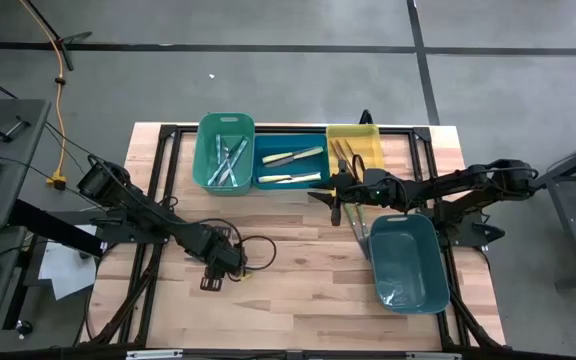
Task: Sort silverware by color (type)
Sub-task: Put the green knife into the green bin
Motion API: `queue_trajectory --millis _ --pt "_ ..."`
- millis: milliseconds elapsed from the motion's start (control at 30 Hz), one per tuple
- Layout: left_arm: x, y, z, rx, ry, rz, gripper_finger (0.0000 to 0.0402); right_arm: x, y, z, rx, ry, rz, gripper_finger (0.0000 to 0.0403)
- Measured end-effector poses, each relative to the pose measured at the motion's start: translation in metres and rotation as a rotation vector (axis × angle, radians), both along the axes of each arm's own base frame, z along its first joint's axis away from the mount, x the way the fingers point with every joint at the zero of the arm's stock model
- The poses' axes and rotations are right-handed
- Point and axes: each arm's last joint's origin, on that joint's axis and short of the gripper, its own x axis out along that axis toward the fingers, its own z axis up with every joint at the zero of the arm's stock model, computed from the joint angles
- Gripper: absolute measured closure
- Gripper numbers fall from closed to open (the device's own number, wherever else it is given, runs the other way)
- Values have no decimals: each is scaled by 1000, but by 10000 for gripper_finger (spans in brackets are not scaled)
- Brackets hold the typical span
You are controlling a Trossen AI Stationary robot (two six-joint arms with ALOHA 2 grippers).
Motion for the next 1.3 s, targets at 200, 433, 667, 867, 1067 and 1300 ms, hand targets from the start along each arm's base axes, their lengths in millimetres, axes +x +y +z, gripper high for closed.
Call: queue_trajectory --millis 200,433,667,867,1067,1300 --pt "-7 3 -16 -13 45 68 214 0 0 -1 1 13 0 308" --pt "-10 4 -25 -18 10 71 215 0 0 -1 1 13 0 308" --pt "-9 5 -25 19 -4 129 236 0 0 -1 1 13 0 308" --pt "-9 6 -31 59 13 160 311 0 0 -1 3 12 0 308" --pt "-9 8 -32 102 13 162 382 0 0 -1 3 12 0 308" --pt "-11 8 -32 109 24 161 382 0 0 -1 2 12 0 308"
